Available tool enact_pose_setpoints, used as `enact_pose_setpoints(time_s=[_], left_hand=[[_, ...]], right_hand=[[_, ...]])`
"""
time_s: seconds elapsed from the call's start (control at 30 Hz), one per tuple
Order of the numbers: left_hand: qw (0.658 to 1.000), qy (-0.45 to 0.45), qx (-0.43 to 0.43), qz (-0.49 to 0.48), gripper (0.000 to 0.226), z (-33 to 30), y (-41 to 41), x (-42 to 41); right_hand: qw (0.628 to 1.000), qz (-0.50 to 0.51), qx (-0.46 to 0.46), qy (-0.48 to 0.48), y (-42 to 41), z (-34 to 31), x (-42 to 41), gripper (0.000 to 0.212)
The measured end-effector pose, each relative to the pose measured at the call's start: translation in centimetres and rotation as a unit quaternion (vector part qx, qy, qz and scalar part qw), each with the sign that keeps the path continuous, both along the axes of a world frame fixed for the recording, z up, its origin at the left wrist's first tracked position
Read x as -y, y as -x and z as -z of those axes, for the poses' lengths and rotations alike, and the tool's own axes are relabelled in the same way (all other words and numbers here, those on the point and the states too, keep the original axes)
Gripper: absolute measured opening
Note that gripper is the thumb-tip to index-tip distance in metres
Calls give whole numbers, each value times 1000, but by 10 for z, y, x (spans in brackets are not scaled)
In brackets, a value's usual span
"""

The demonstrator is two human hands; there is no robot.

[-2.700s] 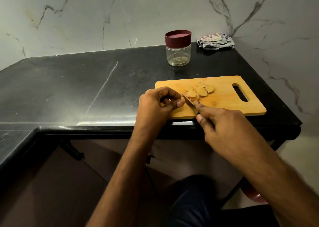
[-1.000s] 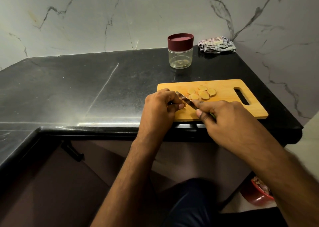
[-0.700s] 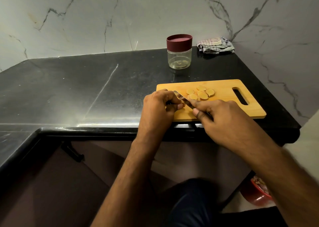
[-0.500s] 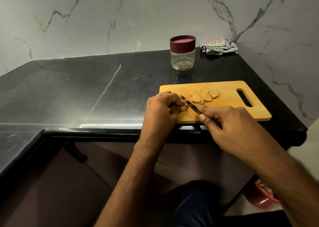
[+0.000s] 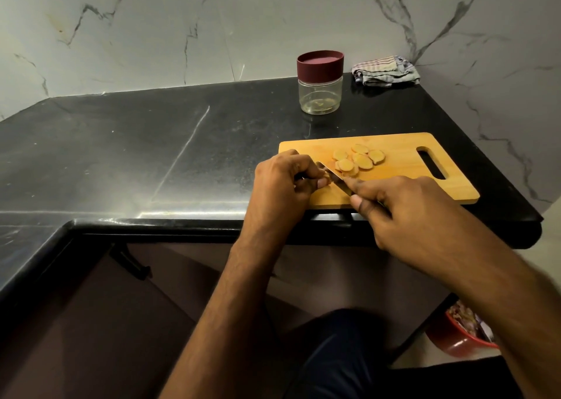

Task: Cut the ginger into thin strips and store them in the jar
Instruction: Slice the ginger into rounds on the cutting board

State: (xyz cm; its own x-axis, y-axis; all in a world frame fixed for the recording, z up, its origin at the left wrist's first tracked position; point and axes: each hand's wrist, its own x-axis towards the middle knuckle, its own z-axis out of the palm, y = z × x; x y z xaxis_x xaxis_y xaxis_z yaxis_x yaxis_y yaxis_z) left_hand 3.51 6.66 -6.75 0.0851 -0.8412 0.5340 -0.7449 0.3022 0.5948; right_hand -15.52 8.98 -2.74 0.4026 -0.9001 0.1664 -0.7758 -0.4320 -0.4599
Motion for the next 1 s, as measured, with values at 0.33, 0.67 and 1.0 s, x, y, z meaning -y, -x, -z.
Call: enact_pose_setpoints(time_s=[0.33, 0.67, 1.0], left_hand=[[1000, 2, -30, 6, 7, 1, 1, 0], [998, -7, -51, 21, 6, 2, -1, -1], [997, -15, -78, 16, 6, 6, 0, -1]], right_hand=[[999, 19, -37, 27, -17, -1, 10, 37], [999, 30, -27, 8, -9, 2, 1, 37], [995, 31, -85, 38, -10, 1, 14, 31]])
